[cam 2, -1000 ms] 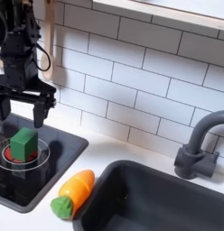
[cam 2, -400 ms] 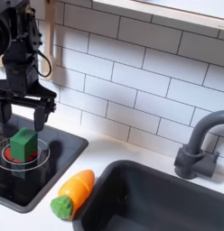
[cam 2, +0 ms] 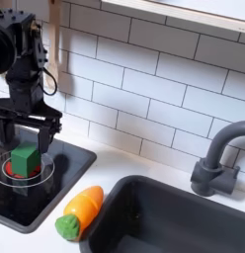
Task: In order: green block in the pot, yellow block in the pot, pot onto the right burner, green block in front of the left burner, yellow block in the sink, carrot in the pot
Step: 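Put the green block in the pot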
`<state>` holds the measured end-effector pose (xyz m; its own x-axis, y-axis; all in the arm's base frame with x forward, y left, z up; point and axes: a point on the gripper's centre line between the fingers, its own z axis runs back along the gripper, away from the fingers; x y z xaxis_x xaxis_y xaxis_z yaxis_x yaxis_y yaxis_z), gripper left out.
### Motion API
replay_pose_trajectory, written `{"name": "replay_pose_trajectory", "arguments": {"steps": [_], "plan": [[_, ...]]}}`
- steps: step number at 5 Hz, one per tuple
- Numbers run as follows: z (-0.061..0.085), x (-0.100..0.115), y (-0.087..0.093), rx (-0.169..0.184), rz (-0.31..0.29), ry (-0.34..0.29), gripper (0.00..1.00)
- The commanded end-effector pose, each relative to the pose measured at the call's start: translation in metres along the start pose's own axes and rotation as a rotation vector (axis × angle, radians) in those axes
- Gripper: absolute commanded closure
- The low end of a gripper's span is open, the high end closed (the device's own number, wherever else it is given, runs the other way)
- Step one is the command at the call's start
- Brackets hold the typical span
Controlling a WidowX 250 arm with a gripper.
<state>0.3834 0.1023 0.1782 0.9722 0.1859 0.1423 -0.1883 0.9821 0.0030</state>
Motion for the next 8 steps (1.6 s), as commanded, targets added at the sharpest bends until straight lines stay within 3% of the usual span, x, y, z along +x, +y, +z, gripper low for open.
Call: {"name": "replay_pose_trajectory", "arguments": {"steps": [1,3,7,8], "plan": [[-0.015,-0.006,0.005,-0.006,0.000,0.033,0.00],[-0.030,-0.006,0.008,-0.024,-0.003,0.057,0.00],[-0.040,-0.001,0.004,-0.043,-0.053,0.062,0.00],[-0.039,-0.002,0.003,-0.053,-0.035,0.054,1.00]]}}
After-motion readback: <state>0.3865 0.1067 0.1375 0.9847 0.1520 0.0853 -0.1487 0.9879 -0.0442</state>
